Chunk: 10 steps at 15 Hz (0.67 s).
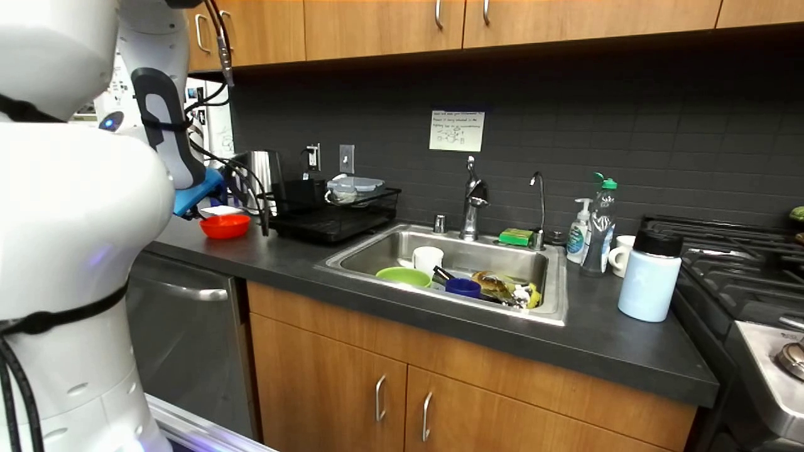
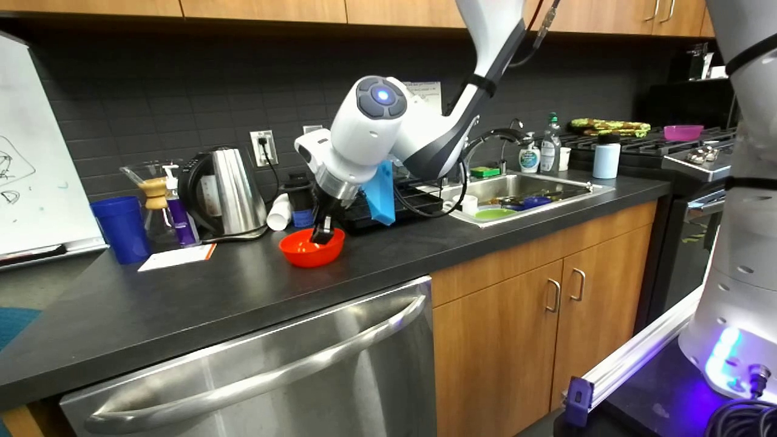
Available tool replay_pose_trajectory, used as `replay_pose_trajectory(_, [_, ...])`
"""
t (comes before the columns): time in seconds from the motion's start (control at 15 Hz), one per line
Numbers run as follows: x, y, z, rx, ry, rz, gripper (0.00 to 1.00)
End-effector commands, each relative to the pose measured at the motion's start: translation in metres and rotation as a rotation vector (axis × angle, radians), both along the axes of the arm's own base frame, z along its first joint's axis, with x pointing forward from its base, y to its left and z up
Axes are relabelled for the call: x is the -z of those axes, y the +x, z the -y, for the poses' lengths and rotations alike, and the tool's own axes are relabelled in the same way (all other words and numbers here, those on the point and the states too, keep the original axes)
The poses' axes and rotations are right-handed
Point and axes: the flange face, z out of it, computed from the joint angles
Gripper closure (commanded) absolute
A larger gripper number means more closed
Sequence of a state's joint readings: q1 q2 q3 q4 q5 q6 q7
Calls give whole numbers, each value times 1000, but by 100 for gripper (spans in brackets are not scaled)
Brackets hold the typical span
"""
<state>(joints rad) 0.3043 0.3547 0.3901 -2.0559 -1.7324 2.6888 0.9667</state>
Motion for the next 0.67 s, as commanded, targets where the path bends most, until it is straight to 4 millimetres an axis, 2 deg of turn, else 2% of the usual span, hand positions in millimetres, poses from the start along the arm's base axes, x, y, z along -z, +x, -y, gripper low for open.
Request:
replay_pose_trajectory(0.0, [-30,18,47,58,41,-49,2])
replay_pose_trajectory(0.27, [-60,27,93,141,124,-123,0])
replay_pose_trajectory(0.47, [-76,26,116,171,175,-161,0])
replay_pose_trajectory(0.6, [-80,23,125,188,187,-187,0])
